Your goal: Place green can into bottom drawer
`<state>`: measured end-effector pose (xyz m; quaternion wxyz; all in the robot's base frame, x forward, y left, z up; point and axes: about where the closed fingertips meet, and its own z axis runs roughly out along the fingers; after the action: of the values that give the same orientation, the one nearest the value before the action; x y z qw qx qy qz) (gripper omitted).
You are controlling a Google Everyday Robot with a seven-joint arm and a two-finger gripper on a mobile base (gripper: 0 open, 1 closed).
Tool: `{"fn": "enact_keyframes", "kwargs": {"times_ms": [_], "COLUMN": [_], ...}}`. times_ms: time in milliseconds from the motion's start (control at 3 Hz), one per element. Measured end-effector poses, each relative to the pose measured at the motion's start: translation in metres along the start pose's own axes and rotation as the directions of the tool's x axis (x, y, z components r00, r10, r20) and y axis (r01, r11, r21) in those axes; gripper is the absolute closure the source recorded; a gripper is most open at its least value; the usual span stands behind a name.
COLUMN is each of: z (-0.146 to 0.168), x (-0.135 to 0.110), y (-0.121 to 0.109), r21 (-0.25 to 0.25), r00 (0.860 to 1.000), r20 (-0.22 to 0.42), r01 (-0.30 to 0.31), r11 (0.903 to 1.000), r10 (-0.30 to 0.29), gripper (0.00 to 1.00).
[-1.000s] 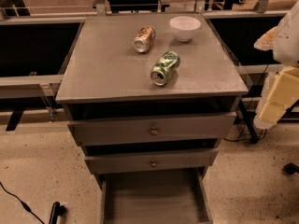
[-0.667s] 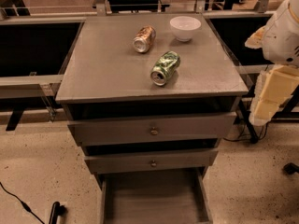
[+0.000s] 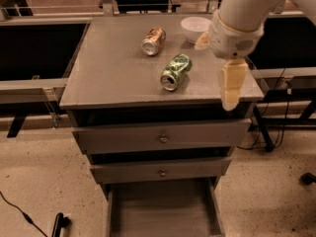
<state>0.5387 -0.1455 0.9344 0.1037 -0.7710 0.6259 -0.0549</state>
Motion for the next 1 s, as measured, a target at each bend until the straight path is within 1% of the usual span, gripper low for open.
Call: {"fn": "enact_keyframes", "kwargs": {"times_ms": [333,667,1000], "z": [0.021,0.025,0.040], "x": [-0.026,-0.047,-0.065], "y": [-0.047,-0.080,-0.106], "r21": [-0.021,0.005,0.035], "r00": [0.975,0.915,0.830], "r20": [0.055,0.125,0.168], "r01": [0.216,0.387,0.534], "r11": [0.9762,0.9220,0.8448], "r10": [-0.215,-0.385,-0.532], "gripper": [0.00,0.00,0.00]}}
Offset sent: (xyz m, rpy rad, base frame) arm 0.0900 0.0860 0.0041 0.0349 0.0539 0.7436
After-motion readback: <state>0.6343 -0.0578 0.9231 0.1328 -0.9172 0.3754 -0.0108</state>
